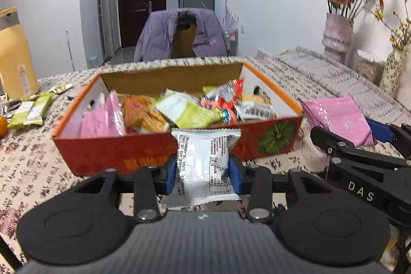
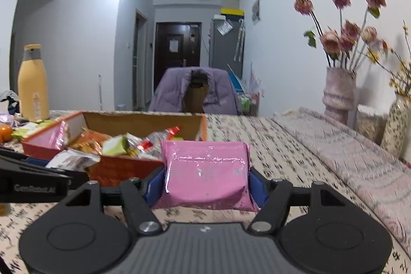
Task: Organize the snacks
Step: 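Carry the pink packet and white sachet into the box and open both grippers, then withdraw both open grippers from the box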
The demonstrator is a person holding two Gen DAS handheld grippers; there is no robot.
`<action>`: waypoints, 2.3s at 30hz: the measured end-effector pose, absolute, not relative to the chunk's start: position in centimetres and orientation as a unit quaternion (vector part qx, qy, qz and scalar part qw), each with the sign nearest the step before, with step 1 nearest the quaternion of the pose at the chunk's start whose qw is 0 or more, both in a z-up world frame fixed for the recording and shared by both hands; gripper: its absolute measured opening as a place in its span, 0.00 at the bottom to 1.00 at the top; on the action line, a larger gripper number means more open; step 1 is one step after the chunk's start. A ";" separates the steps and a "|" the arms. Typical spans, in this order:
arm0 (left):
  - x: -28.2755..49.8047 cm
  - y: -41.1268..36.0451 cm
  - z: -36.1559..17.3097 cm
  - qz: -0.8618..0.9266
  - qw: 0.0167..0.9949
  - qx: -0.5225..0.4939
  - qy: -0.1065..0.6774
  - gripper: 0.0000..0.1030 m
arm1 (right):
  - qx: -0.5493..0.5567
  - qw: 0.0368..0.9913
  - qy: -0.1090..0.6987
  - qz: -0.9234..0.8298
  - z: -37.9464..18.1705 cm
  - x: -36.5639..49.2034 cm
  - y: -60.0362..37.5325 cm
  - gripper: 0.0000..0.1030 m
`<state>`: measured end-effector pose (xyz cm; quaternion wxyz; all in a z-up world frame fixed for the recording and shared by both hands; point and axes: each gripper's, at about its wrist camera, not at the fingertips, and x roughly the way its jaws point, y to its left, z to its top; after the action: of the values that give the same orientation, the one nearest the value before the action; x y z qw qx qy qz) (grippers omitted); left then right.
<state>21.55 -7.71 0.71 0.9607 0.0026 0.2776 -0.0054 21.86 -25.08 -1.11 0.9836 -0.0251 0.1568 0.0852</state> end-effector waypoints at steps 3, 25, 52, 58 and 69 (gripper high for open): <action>21.5 -7.1 1.7 -0.001 0.965 -0.001 0.263 0.40 | -0.028 0.985 0.144 0.095 -0.1 21.9 -24.1 0.65; 26.6 -0.7 5.8 0.054 0.982 -0.024 0.181 0.40 | -0.040 0.982 0.125 0.136 4.7 28.9 -17.4 0.65; 30.8 3.0 2.9 0.084 0.978 -0.062 0.180 0.92 | 0.034 0.973 0.175 0.143 1.1 35.0 -18.0 1.00; 28.0 3.1 5.1 0.069 0.982 -0.061 0.166 1.00 | 0.039 0.973 0.178 0.139 3.1 33.0 -19.1 1.00; 17.6 3.0 4.8 0.014 0.981 -0.048 0.185 1.00 | 0.000 0.969 0.194 0.153 3.2 22.9 -21.9 1.00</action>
<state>17.60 3.00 4.81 0.9815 -0.0480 0.1850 0.0135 22.87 -21.90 3.22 0.9692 0.0000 0.1935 0.1526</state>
